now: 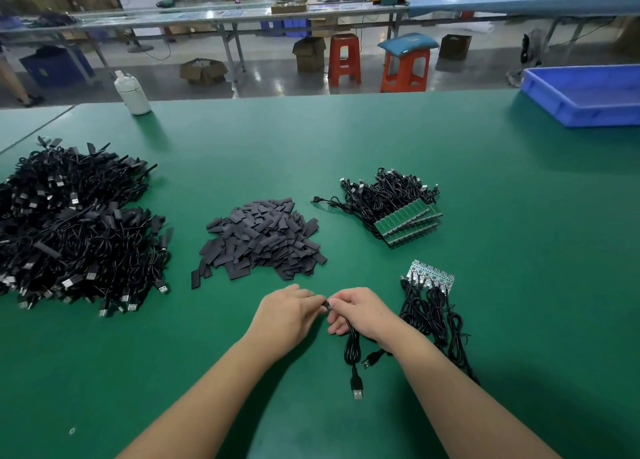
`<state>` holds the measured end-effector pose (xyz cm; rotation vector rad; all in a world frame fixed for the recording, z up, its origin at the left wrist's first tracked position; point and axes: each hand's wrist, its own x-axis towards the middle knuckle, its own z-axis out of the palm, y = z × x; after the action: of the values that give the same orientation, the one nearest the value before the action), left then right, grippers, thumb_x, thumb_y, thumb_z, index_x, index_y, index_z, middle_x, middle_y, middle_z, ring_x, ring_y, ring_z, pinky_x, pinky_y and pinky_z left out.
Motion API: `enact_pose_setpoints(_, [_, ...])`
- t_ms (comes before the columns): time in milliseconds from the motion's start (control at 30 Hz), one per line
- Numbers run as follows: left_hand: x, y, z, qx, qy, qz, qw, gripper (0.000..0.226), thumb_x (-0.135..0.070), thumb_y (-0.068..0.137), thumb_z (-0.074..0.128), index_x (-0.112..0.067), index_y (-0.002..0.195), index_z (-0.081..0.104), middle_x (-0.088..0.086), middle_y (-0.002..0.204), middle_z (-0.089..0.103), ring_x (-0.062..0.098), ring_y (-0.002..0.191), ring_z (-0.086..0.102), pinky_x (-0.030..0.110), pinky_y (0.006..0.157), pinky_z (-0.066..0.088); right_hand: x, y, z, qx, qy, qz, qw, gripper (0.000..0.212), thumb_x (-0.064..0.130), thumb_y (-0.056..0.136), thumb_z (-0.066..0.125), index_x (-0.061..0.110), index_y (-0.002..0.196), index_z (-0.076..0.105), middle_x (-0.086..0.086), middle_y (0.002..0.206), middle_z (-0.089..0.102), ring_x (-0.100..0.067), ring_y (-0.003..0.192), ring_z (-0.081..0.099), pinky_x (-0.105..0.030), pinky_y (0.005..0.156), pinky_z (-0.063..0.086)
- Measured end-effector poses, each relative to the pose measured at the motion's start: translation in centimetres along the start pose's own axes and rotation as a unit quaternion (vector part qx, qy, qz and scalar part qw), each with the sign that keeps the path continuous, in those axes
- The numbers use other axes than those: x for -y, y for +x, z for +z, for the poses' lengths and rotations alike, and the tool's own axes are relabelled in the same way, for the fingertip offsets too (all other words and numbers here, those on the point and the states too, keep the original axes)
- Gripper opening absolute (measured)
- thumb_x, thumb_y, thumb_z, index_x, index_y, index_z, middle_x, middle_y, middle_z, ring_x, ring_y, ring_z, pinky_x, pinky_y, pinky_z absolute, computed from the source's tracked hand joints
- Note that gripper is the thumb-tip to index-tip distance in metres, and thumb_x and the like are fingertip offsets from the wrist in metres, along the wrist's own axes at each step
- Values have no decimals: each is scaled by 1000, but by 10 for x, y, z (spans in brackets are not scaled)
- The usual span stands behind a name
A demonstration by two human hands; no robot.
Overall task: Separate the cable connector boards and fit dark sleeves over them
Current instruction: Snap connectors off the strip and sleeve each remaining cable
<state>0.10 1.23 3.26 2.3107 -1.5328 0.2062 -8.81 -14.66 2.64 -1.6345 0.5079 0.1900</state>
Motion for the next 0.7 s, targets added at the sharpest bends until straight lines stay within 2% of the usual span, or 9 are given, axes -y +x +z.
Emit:
enact_pose_setpoints(167, [0, 0, 1, -34, 5, 31, 999, 12, -22, 86, 74, -18, 98, 76, -9, 82, 73, 20, 63, 55, 28, 56, 49, 2, -3, -3, 22, 20, 0, 1000, 20, 12, 105, 43, 5, 101, 62, -9, 77, 69, -17, 64, 68, -21, 58, 54])
enact_pose_setpoints(300, [1, 1, 5, -44, 38, 53, 997, 13, -20, 82, 75, -18, 96, 77, -9, 81, 73, 19, 63, 57, 27, 55, 49, 3, -2, -2, 32, 14, -5, 999, 21, 11, 105, 42, 7, 102, 62, -9, 82, 70, -15, 66, 68, -20, 61, 54])
enact_pose_setpoints(467, [-1, 6, 10, 6, 62, 10, 998, 20, -19, 71, 85, -18, 90, 76, -6, 74, 71, 20, 62, 62, 23, 57, 52, 0, -1, 1, 22, 32, 3, 999, 21, 5, 104, 41, 7, 105, 62, -8, 90, 70, -12, 66, 69, -22, 62, 54])
enact_pose_setpoints(533, [-2, 7, 10, 47, 69, -27, 996, 17, -24, 81, 75, -20, 97, 74, -4, 81, 71, 22, 71, 67, 26, 62, 52, 0, 0, 1, 19, 38, 5, 999, 20, 5, 103, 42, 6, 107, 61, -9, 92, 70, -13, 66, 69, -23, 62, 54])
enact_pose_setpoints(600, [-2, 10, 11, 86, 71, -71, 991, 17, -33, 93, 58, -26, 104, 69, -3, 92, 68, 23, 85, 66, 30, 69, 47, -1, 1, 1, 15, 41, 5, 999, 18, 5, 103, 43, 5, 108, 61, -9, 93, 70, -14, 67, 69, -23, 62, 54])
enact_pose_setpoints(700, [-1, 13, 13, 131, 86, -78, 985, 21, -38, 97, 48, -27, 109, 62, -4, 99, 62, 19, 95, 61, 31, 71, 44, -3, 2, 1, 11, 35, 3, 999, 17, 6, 103, 45, 8, 107, 61, -7, 95, 71, -15, 70, 70, -24, 63, 56])
